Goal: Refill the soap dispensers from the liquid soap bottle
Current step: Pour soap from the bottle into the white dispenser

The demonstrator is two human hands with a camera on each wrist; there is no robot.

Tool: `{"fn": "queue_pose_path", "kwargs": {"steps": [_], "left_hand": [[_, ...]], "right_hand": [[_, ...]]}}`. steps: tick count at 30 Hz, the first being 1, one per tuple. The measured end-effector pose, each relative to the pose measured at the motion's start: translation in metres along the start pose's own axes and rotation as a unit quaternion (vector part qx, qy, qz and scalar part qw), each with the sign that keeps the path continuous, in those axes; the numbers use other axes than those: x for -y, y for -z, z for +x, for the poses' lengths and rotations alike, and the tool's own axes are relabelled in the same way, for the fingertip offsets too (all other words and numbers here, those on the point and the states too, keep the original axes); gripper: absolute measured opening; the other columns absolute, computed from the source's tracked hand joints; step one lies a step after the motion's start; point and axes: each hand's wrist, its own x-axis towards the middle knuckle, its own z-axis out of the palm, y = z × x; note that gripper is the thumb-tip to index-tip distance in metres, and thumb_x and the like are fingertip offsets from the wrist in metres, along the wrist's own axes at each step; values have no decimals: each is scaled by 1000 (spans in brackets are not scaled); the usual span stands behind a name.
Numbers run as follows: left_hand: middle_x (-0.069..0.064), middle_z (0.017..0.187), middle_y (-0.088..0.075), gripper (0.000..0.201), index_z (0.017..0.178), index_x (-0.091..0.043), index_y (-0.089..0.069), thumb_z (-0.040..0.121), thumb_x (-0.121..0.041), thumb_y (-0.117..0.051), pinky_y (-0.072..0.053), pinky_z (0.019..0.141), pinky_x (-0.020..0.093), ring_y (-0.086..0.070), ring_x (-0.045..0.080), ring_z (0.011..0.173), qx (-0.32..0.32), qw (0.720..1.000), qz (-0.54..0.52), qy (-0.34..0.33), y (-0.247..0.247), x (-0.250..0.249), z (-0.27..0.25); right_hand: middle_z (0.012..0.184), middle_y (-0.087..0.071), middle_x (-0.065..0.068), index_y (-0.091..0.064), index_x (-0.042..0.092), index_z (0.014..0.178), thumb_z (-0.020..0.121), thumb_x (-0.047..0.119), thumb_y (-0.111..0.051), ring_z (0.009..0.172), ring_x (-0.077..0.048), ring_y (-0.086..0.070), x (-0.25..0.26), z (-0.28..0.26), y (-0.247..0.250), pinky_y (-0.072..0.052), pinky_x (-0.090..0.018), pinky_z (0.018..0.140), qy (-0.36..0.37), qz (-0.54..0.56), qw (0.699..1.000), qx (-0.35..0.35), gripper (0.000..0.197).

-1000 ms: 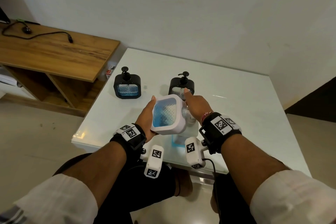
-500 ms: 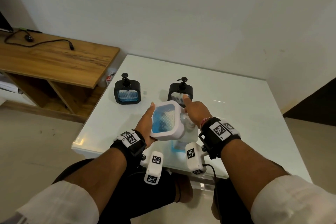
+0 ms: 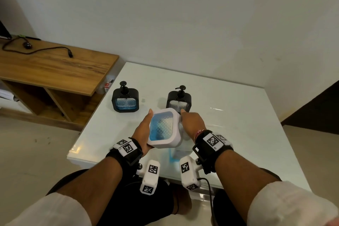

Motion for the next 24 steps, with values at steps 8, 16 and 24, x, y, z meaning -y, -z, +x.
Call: {"fn": "queue_pose_path", "kwargs": {"steps": [8,16,24], "left_hand": [[9,95,-79,53,117,-23,-68,102,-64,-37,-54,87,44,-70,28,95,-3,1000,-4,-6,0,4,-4],[9,96,-78,54,117,-24,-67,101,-65,-37,-54,88,44,-70,27,94,-2,1000,-2,-3,2,3,2],[8,96,-78,54,116,-23,-68,102,-65,-36,-53,86,43,-70,25,92,0,1000,0,-6,2,2,3]], "right_hand": [[113,-61,-23,-60,6,99,104,30,-32,94,-31,-55,3,-8,8,-41,-34,82,8,42,999,12,38],[130,-57,-21,-46,-1,132,105,17,-32,119,-35,-53,4,-1,4,-40,-34,96,-4,32,999,-15,35],[130,-56,-26,-56,-5,127,105,39,-28,122,-40,-52,9,-4,10,-42,-42,100,13,8,999,35,56]]}}
